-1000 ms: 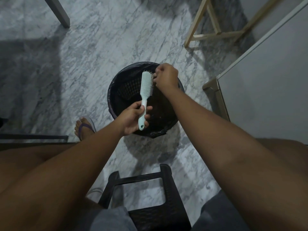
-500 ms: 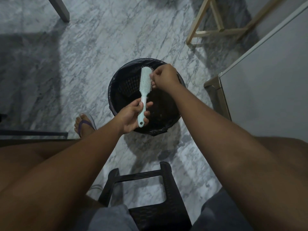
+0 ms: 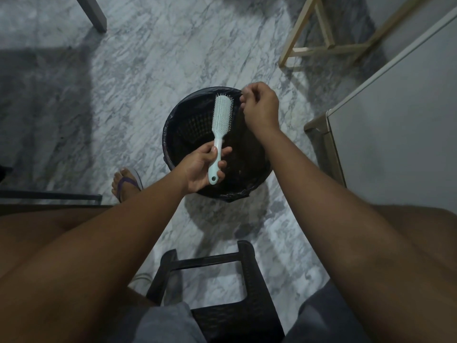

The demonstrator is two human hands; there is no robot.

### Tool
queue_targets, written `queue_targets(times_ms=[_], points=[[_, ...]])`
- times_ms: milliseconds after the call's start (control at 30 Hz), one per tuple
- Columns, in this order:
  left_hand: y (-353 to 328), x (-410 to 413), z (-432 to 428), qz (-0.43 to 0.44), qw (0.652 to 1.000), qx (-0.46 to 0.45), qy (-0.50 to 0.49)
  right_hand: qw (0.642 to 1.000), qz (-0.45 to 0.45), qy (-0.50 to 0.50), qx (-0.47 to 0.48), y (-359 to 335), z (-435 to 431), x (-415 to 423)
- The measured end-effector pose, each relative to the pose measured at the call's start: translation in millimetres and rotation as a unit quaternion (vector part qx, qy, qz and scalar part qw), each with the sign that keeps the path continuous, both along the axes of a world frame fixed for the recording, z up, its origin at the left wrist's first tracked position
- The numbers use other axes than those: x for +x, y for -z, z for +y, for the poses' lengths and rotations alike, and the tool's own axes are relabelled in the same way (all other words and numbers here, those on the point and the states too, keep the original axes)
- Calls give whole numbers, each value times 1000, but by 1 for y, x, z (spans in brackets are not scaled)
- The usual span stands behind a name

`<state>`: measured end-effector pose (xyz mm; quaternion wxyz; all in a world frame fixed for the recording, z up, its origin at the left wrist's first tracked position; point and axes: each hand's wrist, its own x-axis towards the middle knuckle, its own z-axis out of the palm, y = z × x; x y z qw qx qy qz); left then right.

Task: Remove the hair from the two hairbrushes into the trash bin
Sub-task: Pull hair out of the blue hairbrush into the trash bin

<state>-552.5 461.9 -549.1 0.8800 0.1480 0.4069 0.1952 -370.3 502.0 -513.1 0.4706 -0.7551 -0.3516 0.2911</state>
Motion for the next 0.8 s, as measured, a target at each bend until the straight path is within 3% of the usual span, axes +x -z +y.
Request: queue_targets(times_ms=[133, 233, 467, 633, 800], points=[[0, -3, -2, 7, 1000, 6, 8, 999, 13, 15, -37, 4, 0, 2], [0, -4, -2, 12, 1000, 14, 16, 993, 18, -35, -115, 4, -5, -5], [2, -4, -5, 24, 999, 15, 29, 984, -101, -68, -133, -3, -8, -3], [-1, 4, -1, 5, 1000, -4, -6, 986, -143, -49, -65, -3, -6, -12], [7, -5, 1, 34, 999, -1, -20, 996, -79, -26, 22, -15, 1, -13]])
